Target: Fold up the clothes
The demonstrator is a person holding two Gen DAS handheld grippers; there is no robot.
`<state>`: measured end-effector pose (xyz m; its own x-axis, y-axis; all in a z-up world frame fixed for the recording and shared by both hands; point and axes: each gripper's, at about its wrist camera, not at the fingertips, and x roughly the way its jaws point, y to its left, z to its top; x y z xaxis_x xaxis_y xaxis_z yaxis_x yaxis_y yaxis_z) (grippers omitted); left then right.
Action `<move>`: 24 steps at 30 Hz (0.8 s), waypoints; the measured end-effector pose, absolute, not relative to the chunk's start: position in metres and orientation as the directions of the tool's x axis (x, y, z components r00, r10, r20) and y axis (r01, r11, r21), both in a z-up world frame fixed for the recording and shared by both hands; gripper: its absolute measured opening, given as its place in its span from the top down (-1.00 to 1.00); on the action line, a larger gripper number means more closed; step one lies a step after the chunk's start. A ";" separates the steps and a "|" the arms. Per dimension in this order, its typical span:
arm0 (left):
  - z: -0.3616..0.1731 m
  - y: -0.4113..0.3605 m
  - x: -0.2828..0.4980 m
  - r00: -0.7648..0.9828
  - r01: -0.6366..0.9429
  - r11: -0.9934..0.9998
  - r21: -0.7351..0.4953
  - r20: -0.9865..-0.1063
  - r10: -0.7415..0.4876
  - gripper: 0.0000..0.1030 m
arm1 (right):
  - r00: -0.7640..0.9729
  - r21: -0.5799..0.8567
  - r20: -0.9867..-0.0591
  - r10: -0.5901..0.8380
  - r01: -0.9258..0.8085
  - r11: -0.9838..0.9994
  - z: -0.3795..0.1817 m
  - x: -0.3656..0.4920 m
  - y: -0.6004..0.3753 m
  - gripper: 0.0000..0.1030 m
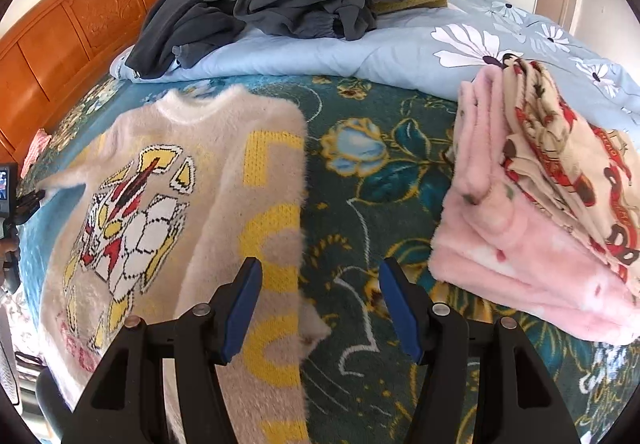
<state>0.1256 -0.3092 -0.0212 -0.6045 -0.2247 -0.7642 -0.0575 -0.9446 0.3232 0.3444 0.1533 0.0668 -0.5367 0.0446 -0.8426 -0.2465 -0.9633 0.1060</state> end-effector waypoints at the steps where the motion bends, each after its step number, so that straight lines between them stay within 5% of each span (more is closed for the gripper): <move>1: -0.023 -0.307 0.134 -0.599 -0.078 -0.949 0.307 -0.775 -0.201 0.00 | -0.536 0.104 -0.843 0.047 -0.248 -0.963 0.068 0.346 0.154 -0.21; 8: -0.018 -0.294 0.191 -0.578 -0.075 -0.961 0.265 -0.797 -0.174 -0.18 | -0.531 0.152 -0.847 -0.001 -0.241 -0.959 0.073 0.368 0.149 -0.21; 18: 0.019 -0.249 0.260 -0.648 0.043 -0.917 -0.397 -0.709 0.277 -0.22 | -0.463 0.286 -0.877 -0.126 -0.293 -0.912 0.043 0.426 0.156 -0.21; 24: -0.001 -0.189 0.299 -0.588 -0.025 -0.886 -0.462 -0.710 0.387 -0.22 | -0.437 0.313 -0.885 -0.161 -0.302 -0.901 0.028 0.456 0.140 0.04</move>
